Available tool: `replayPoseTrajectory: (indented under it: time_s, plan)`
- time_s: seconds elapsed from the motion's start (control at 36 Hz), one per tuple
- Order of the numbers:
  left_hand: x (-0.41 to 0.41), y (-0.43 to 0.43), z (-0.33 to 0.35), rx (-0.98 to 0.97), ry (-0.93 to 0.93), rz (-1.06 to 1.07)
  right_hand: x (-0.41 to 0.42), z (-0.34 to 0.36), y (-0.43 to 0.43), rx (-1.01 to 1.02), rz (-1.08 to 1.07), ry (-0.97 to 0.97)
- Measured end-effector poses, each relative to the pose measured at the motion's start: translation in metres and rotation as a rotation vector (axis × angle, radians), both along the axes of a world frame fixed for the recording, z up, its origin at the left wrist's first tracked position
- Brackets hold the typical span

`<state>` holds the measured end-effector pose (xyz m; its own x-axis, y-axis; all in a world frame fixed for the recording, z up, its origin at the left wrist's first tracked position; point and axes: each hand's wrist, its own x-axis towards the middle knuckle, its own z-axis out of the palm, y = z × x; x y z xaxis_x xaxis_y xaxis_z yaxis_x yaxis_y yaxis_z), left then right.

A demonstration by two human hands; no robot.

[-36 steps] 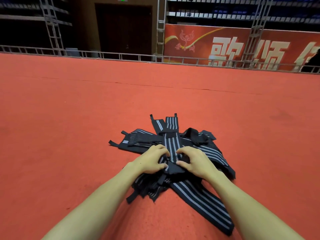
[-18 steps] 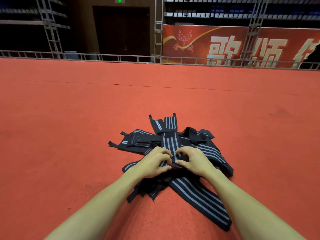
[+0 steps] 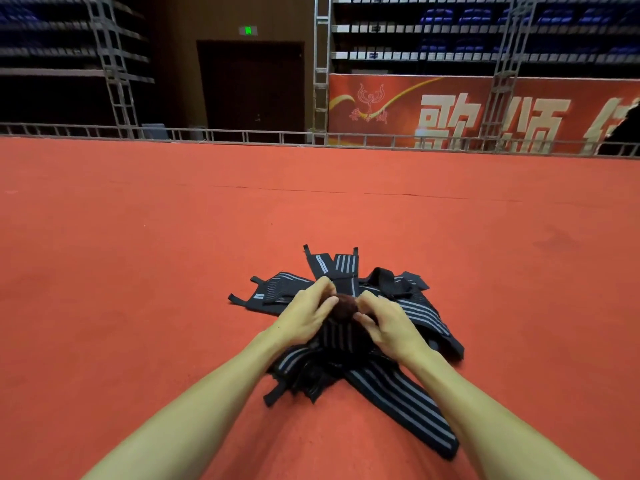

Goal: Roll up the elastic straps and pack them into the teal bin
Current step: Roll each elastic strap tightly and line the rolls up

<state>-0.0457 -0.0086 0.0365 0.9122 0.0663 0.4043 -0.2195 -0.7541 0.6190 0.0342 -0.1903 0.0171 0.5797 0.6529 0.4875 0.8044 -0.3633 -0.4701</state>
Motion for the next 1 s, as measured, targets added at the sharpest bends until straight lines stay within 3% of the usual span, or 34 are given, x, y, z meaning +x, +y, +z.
replayPoseTrajectory:
  time_s: [0.25,0.5,0.81,1.0]
  plan:
    - [-0.017,-0.003,0.017,-0.001,-0.024,-0.031,-0.016,0.021,-0.001,0.032,0.08,-0.053]
    - [-0.02,-0.011,0.006,0.011,-0.038,-0.033,-0.016,0.014,0.001,0.119,-0.028,0.083]
    - [-0.025,-0.013,-0.043,-0.05,0.087,0.033,-0.018,-0.013,0.009,0.046,-0.121,0.168]
    - [-0.039,-0.013,-0.079,0.072,0.145,-0.059,-0.015,-0.014,0.006,0.042,-0.172,0.187]
